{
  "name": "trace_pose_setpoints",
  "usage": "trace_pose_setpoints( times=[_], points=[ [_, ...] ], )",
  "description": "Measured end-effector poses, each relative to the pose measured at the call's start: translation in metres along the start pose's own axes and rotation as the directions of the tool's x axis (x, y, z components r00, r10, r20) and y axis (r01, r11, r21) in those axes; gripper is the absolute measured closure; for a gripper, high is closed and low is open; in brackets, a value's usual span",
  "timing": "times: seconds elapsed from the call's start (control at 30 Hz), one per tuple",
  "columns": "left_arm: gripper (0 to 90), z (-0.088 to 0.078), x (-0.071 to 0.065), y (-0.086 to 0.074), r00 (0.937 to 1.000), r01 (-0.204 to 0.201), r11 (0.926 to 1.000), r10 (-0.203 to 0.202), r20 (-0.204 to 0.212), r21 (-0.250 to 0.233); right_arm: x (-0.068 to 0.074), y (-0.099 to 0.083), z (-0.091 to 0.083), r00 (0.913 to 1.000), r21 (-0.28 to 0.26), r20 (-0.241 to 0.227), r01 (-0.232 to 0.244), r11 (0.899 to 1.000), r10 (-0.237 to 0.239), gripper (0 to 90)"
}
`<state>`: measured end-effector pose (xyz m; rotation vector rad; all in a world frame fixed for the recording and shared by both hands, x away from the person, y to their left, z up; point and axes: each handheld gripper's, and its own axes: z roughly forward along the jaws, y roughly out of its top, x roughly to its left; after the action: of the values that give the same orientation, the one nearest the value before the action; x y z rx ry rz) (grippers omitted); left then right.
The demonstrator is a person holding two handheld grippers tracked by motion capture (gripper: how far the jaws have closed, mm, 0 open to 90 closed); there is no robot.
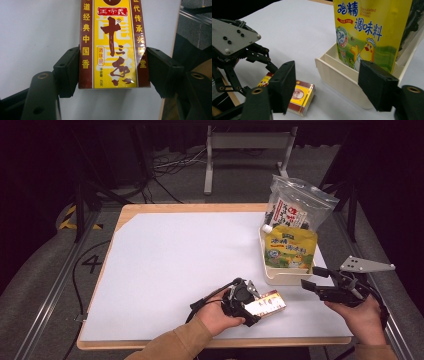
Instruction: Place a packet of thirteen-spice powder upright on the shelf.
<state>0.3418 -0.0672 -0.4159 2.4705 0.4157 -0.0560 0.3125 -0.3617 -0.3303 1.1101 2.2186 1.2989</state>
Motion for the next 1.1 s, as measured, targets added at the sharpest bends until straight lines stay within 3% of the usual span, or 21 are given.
trace_pose_setpoints(
  times=[0.2,0.57,0.83,1.1],
  points=[
    [32.6,-0.009,-0.005,0.002,0.9998,-0.021,0.9992,0.021,-0.006,-0.033,0.005,0.005,-0.002,0.9999,0.014,-0.003,-0.014,1.0,0.014,26.5],
    [32.6,-0.031,-0.007,-0.001,0.9987,-0.027,0.9903,0.021,-0.046,-0.137,0.007,0.012,-0.01,0.9978,0.025,-0.011,-0.065,0.998,0.065,33.4],
    [32.5,-0.045,-0.007,-0.006,0.9956,-0.033,0.9761,0.013,-0.092,-0.215,0.01,0.017,-0.009,0.9954,0.049,-0.031,-0.089,0.995,0.09,33.6],
    [32.5,-0.049,-0.005,-0.01,0.9914,-0.033,0.9636,-0.002,-0.131,-0.265,0.019,0.025,-0.005,0.9945,0.049,-0.071,-0.074,0.996,0.077,33.4]
  ],
)
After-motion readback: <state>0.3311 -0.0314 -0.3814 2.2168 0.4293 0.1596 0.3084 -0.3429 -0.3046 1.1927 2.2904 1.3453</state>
